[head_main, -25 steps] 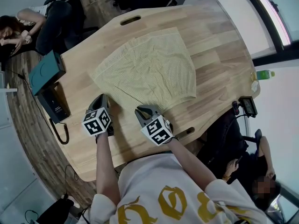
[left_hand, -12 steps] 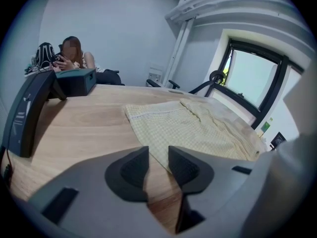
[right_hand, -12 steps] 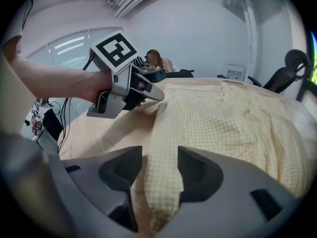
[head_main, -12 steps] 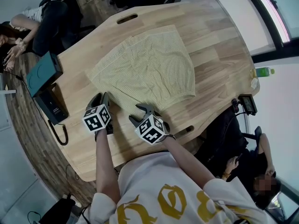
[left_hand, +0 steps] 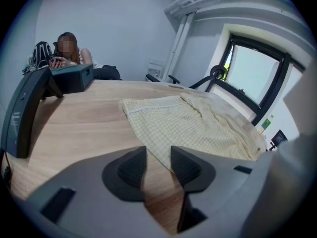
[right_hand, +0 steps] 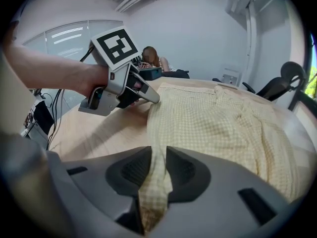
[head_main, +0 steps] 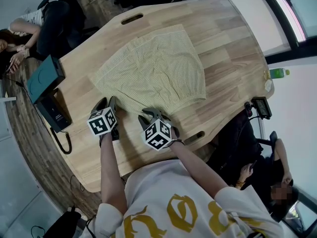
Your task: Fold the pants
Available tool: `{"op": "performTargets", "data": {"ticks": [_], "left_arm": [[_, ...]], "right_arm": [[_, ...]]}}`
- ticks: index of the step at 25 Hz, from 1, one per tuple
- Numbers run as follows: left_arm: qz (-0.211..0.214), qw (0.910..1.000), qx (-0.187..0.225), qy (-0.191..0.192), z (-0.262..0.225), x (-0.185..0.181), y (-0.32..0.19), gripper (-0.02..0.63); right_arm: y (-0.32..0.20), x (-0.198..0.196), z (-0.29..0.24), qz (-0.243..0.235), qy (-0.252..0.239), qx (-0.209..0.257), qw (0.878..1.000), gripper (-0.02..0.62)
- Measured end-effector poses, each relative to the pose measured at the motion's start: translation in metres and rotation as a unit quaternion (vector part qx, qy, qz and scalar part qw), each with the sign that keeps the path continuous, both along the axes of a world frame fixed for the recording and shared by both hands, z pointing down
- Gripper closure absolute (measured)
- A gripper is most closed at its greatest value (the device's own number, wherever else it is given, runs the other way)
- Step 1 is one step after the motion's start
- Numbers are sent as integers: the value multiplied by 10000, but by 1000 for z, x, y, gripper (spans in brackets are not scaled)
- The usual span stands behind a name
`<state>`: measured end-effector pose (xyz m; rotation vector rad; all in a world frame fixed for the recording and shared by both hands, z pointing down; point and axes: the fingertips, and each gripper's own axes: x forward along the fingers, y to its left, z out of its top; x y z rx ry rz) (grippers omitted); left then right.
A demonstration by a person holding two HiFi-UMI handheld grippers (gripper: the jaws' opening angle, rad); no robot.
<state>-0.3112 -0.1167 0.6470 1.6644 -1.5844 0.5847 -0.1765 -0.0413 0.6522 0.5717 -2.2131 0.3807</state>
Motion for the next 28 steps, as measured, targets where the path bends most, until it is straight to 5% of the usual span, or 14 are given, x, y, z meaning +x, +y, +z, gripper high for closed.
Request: {"op": "performTargets", "data": {"ticks": [5,13,28], "left_arm": [[-13,9999,-40,-96,2,-2,-2,465],[-363,9993,-69,97,3,-12,-5,591],[-486,9970,206,557,-19,-6,-12,594]], "right_arm": [[4,-1,0,-264,50,112,9996,533],[4,-2,1,-367,31,-87,9993,577],[0,6,-20,-242,-165,-85,9995,580]]}}
